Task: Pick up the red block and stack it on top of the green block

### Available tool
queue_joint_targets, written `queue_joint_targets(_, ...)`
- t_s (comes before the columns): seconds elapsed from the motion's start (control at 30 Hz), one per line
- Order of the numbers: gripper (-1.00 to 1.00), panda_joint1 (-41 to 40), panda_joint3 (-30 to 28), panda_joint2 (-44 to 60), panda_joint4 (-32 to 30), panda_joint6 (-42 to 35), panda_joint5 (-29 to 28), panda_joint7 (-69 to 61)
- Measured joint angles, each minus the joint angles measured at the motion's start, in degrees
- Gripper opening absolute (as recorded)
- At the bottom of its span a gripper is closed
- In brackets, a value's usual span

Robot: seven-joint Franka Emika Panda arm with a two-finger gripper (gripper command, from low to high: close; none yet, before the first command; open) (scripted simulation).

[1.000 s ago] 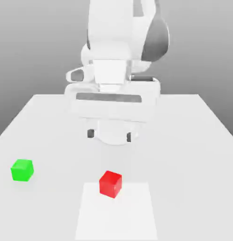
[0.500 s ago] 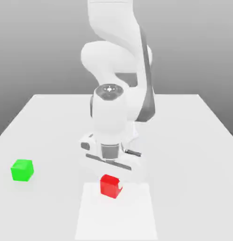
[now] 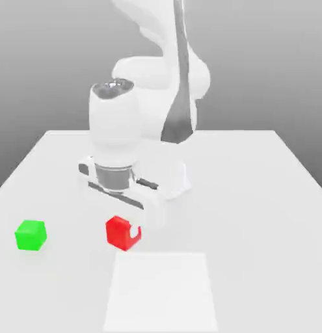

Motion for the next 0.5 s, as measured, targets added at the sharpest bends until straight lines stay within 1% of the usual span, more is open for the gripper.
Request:
queue_joint_targets(0.2,-1.0,-13.0,-11.1,0.9,5.4,-4.4,-1.8,0.8)
queue_joint_targets(0.27,-1.0,-14.1,-11.9,3.8,6.2,-2.4,0.3,-0.8)
queue_joint_targets(0.4,-1.0,-16.0,-8.7,11.7,6.7,4.5,7.7,-6.0)
queue_joint_targets(0.43,1.0,-16.5,-7.9,13.2,6.8,5.8,9.1,-7.0)
queue_joint_targets(0.5,1.0,-16.5,-7.9,13.2,6.8,5.8,9.1,-7.0)
